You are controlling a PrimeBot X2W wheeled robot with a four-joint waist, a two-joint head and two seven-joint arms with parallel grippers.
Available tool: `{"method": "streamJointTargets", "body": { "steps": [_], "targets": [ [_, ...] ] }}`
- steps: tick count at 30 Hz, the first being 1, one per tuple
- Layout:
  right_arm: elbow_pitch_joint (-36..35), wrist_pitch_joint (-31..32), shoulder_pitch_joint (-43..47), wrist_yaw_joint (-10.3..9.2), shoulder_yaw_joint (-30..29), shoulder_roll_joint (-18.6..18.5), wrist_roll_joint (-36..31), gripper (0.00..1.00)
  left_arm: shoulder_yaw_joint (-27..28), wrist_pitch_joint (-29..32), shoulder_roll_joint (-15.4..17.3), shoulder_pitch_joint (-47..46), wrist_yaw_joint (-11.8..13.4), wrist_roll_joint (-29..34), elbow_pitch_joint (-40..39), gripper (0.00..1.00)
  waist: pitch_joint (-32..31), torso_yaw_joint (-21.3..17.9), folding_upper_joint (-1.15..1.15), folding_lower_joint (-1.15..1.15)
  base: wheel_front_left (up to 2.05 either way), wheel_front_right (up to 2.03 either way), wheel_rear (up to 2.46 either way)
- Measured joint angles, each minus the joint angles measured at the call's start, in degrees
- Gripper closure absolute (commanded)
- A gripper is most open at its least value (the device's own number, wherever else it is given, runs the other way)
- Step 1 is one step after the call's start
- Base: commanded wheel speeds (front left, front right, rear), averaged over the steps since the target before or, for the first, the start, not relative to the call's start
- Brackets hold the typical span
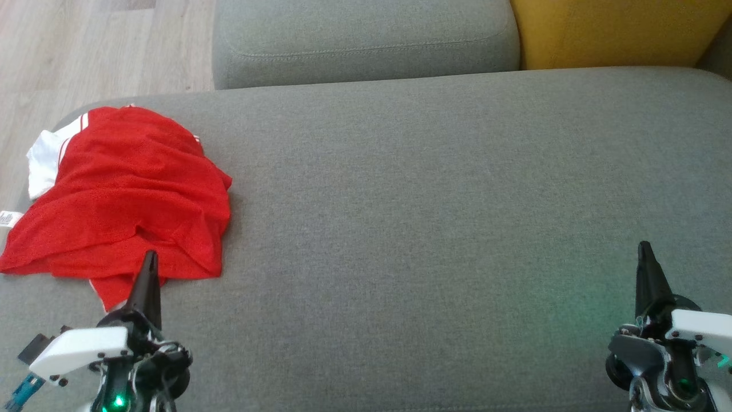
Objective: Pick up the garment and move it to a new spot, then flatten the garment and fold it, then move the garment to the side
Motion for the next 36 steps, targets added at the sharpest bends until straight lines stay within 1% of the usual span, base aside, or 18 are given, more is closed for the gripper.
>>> {"method": "streamJointTargets", "body": {
  "steps": [28,29,33,36],
  "targets": [
    [0.00,-0.01,0.00,0.00,0.00,0.00,0.00,1.00,0.00,0.00,-0.01,0.00,0.00,0.00,0.00,1.00,0.00,0.00,0.00,0.00,0.00,0.00,0.00],
    [0.02,-0.01,0.00,0.00,0.00,0.00,0.00,0.00,-0.01,0.00,-0.01,0.00,0.01,-0.01,0.02,0.00,0.00,0.00,0.00,0.00,0.00,0.00,0.00],
    [3.15,-0.05,2.05,0.00,0.14,0.21,-0.01,0.00,-0.18,-0.10,-0.57,2.22,0.10,-0.03,3.24,0.00,0.01,-0.01,0.00,0.00,0.00,0.00,0.00],
    [3.37,-0.36,3.24,0.00,0.29,0.24,-0.12,0.00,-0.23,-0.36,-0.76,3.72,0.10,-0.03,3.50,0.00,-0.05,-0.06,0.00,0.00,0.00,0.00,0.00]
  ]
}}
